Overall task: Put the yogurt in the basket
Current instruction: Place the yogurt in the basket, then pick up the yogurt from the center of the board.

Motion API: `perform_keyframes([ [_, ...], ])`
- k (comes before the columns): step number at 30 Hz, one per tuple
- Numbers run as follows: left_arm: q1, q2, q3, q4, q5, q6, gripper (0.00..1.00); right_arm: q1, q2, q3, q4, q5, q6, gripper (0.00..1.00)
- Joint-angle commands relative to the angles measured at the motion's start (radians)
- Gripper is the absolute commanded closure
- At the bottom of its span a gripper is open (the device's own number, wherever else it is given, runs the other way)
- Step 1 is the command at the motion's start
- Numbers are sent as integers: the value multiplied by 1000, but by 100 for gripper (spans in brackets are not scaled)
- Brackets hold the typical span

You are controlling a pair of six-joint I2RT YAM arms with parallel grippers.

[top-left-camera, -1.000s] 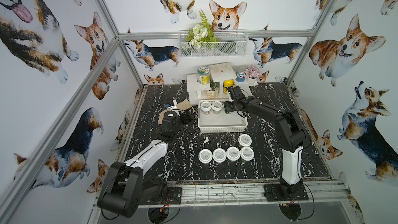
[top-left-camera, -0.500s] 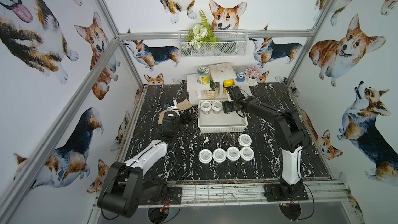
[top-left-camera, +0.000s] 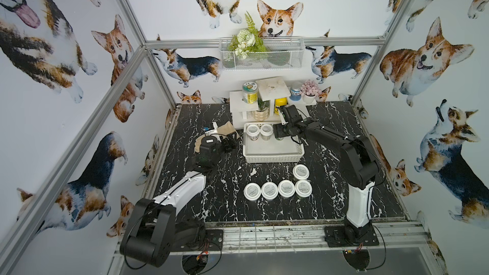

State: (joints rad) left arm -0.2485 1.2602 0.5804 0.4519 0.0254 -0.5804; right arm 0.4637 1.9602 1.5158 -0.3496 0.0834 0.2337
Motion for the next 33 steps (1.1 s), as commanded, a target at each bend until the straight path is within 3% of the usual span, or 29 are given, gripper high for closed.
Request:
perform_keyframes([
  [1,0,2,8,24,1,10,17,0,-43,-20,8,8,16,19],
  [9,0,7,11,21,0,10,18,1,-225,-138,64,-4,54,18],
  [24,0,4,10,20,1,8,18,9,-745,-606,5,-10,176,20],
  [33,1,0,9,21,-1,8,18,85,-834,-708,-118,22,219,20],
])
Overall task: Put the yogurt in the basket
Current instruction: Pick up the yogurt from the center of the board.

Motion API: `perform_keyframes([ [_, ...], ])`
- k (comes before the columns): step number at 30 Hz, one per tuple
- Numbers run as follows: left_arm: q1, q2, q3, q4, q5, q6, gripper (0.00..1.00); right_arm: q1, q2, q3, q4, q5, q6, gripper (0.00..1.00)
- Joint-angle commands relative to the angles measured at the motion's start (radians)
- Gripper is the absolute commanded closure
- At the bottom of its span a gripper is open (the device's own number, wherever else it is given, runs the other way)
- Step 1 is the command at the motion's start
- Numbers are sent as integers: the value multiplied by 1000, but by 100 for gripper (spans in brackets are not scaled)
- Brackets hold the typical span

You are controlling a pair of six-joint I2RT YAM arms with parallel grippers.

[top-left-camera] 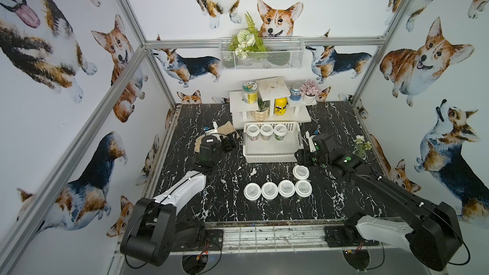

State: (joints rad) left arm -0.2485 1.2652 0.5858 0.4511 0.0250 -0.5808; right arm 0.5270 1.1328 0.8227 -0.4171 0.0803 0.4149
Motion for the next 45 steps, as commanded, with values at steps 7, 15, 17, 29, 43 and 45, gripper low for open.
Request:
perform_keyframes([
  [7,1,-7,0,21,0,6,18,122,35,-28,-84,114,125,23],
  [15,1,-6,2,23,3,7,18,174,31,-32,-135,193,181,22],
  [17,1,-6,0,23,3,7,18,174,31,-43,-134,183,186,22],
  [29,0,-8,-1,26,3,6,18,179,69,-46,-143,164,193,20],
  [43,1,-8,0,26,3,6,18,180,117,-29,-156,177,183,26],
  [45,1,-6,-1,26,3,6,18,180,124,-24,-160,180,182,26],
])
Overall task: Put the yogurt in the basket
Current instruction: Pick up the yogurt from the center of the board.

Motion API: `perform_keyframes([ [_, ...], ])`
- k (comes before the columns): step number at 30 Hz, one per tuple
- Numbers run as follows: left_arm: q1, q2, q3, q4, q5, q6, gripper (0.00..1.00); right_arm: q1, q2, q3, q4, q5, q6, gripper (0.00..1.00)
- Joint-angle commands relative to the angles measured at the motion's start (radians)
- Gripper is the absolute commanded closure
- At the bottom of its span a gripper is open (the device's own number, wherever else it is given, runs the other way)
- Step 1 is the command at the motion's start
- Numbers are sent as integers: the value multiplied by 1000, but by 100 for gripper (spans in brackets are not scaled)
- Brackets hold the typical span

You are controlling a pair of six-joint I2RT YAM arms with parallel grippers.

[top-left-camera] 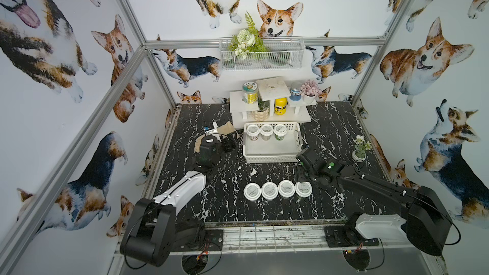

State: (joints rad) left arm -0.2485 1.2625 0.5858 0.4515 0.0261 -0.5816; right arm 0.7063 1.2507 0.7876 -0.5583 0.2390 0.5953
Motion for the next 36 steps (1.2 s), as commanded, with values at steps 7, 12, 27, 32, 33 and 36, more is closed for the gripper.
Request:
perform_keyframes([
  [7,1,-3,-1,26,1,7,18,1,18,23,-29,31,-2,23],
  [12,1,-3,-1,26,1,6,18,1,19,23,-28,34,-3,23],
  [27,1,-4,0,24,1,6,18,1,39,62,-58,49,-23,30],
  [32,0,-3,1,25,2,7,18,1,21,87,-85,38,-32,31],
  [33,2,-2,1,23,2,6,18,1,19,93,-89,32,-32,32],
  [36,1,-2,1,24,2,6,18,2,17,115,-101,8,-35,32],
])
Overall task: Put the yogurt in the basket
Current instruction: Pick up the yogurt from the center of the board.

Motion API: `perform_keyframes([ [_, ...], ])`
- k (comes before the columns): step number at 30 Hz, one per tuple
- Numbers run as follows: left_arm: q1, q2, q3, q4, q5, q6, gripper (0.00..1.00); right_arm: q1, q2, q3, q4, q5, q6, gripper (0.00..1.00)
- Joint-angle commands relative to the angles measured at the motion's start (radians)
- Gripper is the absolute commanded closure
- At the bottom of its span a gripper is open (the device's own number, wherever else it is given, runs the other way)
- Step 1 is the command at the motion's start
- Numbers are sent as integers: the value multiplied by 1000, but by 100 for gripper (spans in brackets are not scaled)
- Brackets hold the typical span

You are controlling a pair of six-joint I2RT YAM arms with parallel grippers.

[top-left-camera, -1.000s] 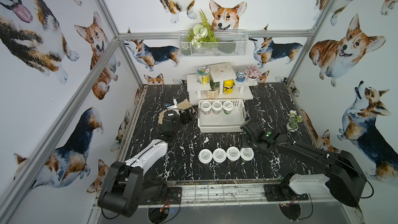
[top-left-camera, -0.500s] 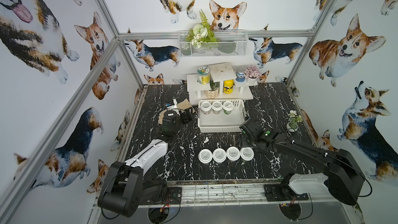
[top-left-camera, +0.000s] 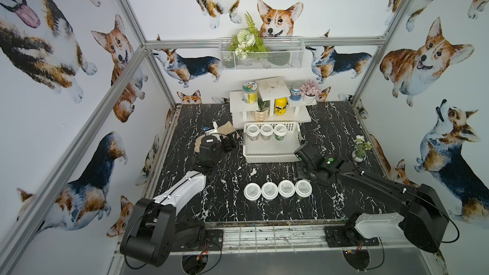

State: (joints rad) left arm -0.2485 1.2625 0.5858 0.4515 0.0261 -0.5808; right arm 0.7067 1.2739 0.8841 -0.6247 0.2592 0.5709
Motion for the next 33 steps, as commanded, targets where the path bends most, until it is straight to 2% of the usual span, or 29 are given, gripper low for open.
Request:
perform_keyframes([
  [1,1,-2,2,24,3,6,18,3,-6,24,-38,-21,-12,32],
  [16,1,-4,1,24,2,6,18,2,-41,190,-88,-166,-14,31],
  [23,1,-2,1,26,3,7,18,-3,4,310,-116,-157,-50,31],
  [28,1,-2,0,26,3,6,18,-36,58,388,-104,-148,-93,30],
  [33,1,-1,2,26,5,6,18,-119,111,432,-70,-183,-141,30],
])
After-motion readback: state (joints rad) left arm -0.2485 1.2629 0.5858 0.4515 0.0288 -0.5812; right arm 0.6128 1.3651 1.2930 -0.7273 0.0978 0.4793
